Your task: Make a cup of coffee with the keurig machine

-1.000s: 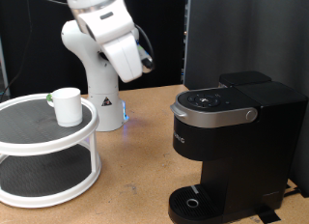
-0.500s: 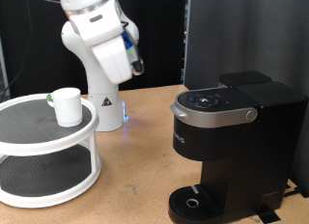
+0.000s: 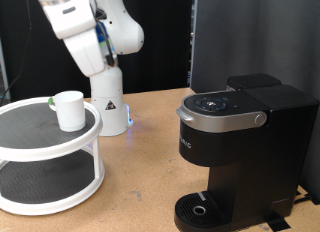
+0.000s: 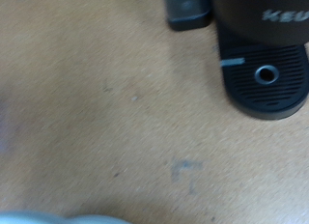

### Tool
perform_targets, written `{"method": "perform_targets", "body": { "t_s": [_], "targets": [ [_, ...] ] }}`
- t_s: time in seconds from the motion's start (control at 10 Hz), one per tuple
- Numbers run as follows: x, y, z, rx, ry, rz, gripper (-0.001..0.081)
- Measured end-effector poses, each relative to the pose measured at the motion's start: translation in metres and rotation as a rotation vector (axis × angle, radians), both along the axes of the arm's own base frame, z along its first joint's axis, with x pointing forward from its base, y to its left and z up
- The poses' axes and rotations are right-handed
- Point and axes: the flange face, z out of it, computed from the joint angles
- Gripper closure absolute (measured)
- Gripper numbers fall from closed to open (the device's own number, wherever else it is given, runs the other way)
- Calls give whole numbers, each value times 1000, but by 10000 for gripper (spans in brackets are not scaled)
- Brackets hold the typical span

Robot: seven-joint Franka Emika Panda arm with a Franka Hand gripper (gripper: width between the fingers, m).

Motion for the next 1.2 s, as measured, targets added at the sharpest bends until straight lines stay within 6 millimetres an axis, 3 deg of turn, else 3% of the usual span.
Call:
{"method": "perform_targets", "body": {
  "t_s": [0.2,0.3,0.6,0.8,1.2],
  "targets": [
    [-17,-9,7,17,2,25,802],
    [-17,-9,7,14,6,14,802],
    [-19,-9,5,-5,6,-256,802],
    [-37,-13,12,-8,9,-304,802],
    [-87,-26,26,-30,27,-214,802]
  ]
}}
